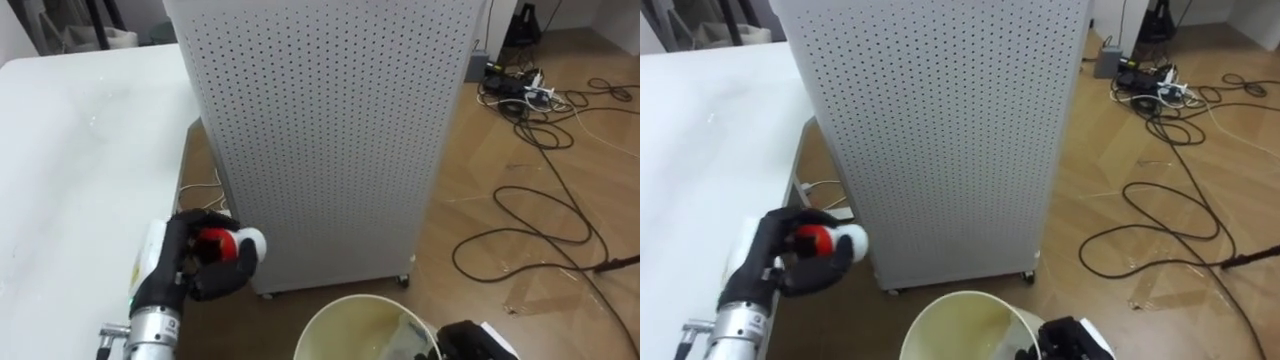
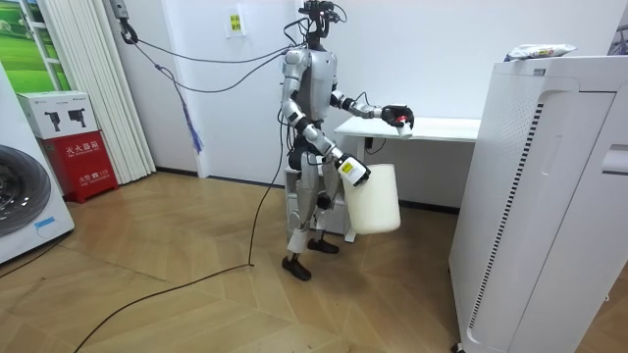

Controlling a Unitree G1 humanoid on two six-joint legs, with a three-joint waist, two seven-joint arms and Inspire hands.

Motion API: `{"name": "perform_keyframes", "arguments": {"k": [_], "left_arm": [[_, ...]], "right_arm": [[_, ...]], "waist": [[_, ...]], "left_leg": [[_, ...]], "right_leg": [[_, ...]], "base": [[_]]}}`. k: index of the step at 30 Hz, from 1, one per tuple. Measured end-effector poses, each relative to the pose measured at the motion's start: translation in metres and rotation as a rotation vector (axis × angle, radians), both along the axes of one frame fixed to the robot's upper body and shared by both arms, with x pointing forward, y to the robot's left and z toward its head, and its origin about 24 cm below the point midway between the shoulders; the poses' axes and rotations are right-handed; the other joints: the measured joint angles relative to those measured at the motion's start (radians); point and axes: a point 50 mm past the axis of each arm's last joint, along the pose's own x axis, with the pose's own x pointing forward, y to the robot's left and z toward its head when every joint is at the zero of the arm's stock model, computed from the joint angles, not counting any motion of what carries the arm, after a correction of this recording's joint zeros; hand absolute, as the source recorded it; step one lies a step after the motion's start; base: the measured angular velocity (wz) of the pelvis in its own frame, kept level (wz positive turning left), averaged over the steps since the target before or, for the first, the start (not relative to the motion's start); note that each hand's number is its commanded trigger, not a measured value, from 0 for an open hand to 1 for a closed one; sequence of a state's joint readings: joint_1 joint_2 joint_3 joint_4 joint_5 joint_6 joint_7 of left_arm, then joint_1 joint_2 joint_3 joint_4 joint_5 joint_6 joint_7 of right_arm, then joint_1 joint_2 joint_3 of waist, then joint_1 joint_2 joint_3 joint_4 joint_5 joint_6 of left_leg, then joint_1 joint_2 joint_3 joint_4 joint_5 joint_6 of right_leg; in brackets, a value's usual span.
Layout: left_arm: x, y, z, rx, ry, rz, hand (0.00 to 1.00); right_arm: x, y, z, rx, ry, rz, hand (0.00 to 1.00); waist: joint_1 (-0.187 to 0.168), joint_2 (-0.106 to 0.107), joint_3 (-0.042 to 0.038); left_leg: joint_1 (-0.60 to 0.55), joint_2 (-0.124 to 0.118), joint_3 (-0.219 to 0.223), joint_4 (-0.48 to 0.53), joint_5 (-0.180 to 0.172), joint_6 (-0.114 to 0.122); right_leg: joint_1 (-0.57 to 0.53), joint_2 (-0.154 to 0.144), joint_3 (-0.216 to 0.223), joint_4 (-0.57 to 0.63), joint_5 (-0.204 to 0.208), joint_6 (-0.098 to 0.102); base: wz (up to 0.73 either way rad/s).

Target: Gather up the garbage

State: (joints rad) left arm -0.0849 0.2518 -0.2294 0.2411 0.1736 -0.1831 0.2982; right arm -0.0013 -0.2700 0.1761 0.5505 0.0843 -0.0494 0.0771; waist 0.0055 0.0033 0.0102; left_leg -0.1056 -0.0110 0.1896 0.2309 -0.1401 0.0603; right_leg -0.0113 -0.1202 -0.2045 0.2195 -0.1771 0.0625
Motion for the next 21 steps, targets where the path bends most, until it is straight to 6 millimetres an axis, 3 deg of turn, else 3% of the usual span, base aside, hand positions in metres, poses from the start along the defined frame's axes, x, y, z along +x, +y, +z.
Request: {"name": "perform_keyframes", "arguments": {"k": [12, 21], "left_arm": [[-0.006, -0.033, -0.009, -0.057, 0.096, -0.244, 1.00], [-0.011, -0.048, -0.014, -0.062, 0.148, -0.364, 1.00]], "right_arm": [[0.027, 0.007, 0.021, 0.028, -0.116, 0.003, 1.00], [0.032, 0.011, 0.023, 0.036, -0.130, 0.006, 1.00]], "waist": [[-0.004, -0.001, 0.0009], [-0.003, 0.001, 0.0014]], "left_leg": [[0.001, 0.008, 0.025, 0.001, -0.001, 0.001], [0.001, 0.006, 0.023, -0.004, -0.001, 0.001]], "right_leg": [[-0.010, 0.002, 0.001, 0.012, 0.001, -0.002], [-0.009, 0.001, 0.001, 0.005, 0.001, -0.002]], "base": [[-0.04], [0.00]]}}
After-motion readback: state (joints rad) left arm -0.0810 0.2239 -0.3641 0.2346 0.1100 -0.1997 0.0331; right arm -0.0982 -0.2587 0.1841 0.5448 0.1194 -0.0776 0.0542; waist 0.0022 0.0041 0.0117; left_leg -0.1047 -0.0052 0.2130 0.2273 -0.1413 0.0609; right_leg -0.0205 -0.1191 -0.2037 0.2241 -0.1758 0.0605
